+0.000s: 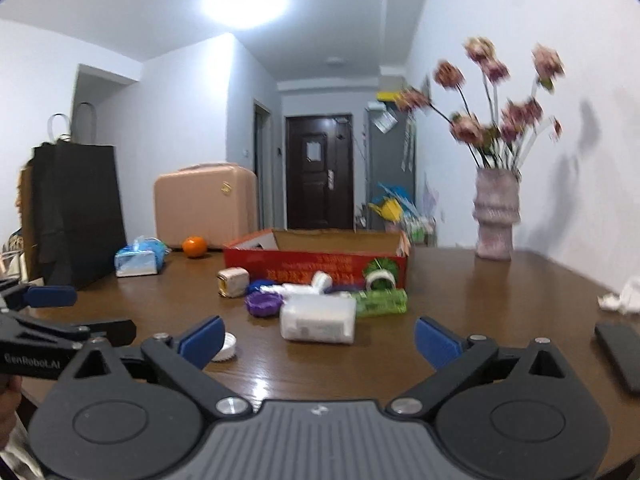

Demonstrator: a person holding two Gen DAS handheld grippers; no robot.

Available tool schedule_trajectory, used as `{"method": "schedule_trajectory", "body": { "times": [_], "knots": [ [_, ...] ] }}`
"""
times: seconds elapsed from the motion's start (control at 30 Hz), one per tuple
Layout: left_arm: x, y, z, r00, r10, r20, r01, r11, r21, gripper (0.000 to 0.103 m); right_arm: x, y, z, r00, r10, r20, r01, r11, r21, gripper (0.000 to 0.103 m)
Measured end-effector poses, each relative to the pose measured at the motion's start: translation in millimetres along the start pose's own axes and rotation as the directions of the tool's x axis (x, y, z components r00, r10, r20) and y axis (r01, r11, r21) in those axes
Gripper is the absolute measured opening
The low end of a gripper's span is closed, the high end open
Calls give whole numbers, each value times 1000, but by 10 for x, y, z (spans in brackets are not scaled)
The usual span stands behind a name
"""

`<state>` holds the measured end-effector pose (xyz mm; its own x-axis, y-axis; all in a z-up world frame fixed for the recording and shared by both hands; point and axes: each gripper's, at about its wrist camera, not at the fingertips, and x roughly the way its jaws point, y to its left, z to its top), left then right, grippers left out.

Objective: Organize rigid objects
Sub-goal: 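Move the left gripper to the white plastic container and close on it, then lift the white container into the cardboard box and open the left gripper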

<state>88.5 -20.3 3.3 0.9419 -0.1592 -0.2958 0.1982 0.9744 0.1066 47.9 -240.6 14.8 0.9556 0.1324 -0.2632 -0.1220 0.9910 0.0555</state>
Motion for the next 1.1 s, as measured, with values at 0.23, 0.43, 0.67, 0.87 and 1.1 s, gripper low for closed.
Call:
{"method": "schedule_trajectory", "body": {
  "times": [0.23, 0.43, 0.67, 0.87, 1.1],
  "knots": [
    [499, 1, 134, 994, -66, -82, 62, 997, -49, 96, 287, -172, -97, 996, -33, -78, 36, 999, 30, 98],
    [1030, 58, 364, 963, -176, -203, 143, 975, -168, 65, 715, -376, -8, 990, 7, -140, 11, 991, 131, 77],
    [1790, 111, 572, 887, -374, -270, 250, 883, -398, 47, 1440, -629, 157, 968, 124, -219, -44, 940, 338, 35],
    [2265, 114, 540, 839, -439, -322, 237, 827, -510, 43, 1866, -748, 212, 957, 179, -230, -66, 902, 426, 31],
    [2261, 115, 502, 813, -489, -317, 245, 781, -575, 37, 1956, -800, 152, 932, 271, -240, -112, 847, 520, 25]
  ]
}}
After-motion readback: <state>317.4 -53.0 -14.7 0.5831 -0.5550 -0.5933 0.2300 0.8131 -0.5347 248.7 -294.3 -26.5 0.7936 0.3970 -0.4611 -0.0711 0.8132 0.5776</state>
